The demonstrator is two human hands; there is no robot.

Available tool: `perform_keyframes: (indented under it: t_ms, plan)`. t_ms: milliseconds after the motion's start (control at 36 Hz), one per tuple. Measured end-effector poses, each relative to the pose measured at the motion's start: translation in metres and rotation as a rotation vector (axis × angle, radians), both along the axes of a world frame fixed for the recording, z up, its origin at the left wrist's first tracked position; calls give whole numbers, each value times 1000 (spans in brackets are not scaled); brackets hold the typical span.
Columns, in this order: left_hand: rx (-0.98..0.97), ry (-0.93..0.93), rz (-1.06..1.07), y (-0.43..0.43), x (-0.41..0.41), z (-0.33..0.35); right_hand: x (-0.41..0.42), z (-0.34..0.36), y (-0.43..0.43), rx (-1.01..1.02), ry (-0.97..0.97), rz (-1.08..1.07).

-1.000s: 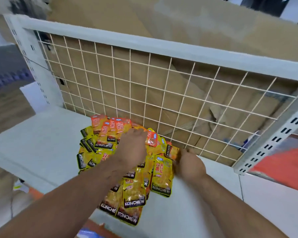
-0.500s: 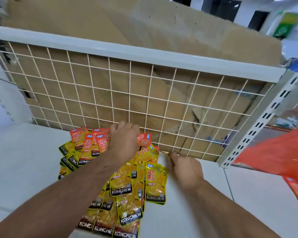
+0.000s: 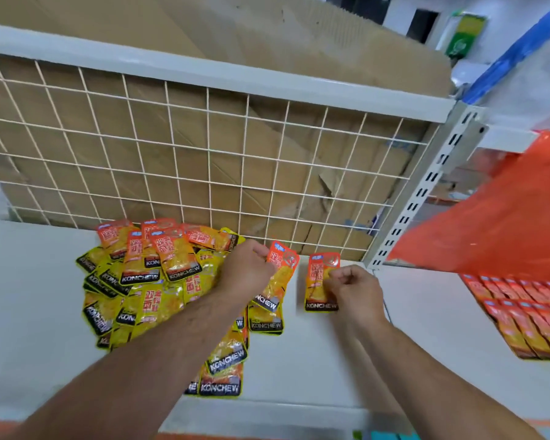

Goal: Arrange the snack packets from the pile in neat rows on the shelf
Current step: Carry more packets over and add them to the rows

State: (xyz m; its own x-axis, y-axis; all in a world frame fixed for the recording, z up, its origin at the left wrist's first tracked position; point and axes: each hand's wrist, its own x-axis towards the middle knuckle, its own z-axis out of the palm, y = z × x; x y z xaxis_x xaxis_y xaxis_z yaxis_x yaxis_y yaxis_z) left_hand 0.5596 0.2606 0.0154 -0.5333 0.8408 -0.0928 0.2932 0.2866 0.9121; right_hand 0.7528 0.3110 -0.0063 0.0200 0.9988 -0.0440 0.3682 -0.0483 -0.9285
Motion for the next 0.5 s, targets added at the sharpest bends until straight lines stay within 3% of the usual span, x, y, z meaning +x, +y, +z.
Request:
perform_keyframes:
  t_ms: [194, 306, 500]
  plan:
    - [-42, -149, -88, -9, 50, -7, 47, 2, -22, -91, 147, -21]
    - [-71, -174, -143, -11, 88, -7, 80, 4, -44, -79, 138, 55]
    - [-91, -262, -214, -16, 172, 3, 156, 0, -58, -85, 77, -33]
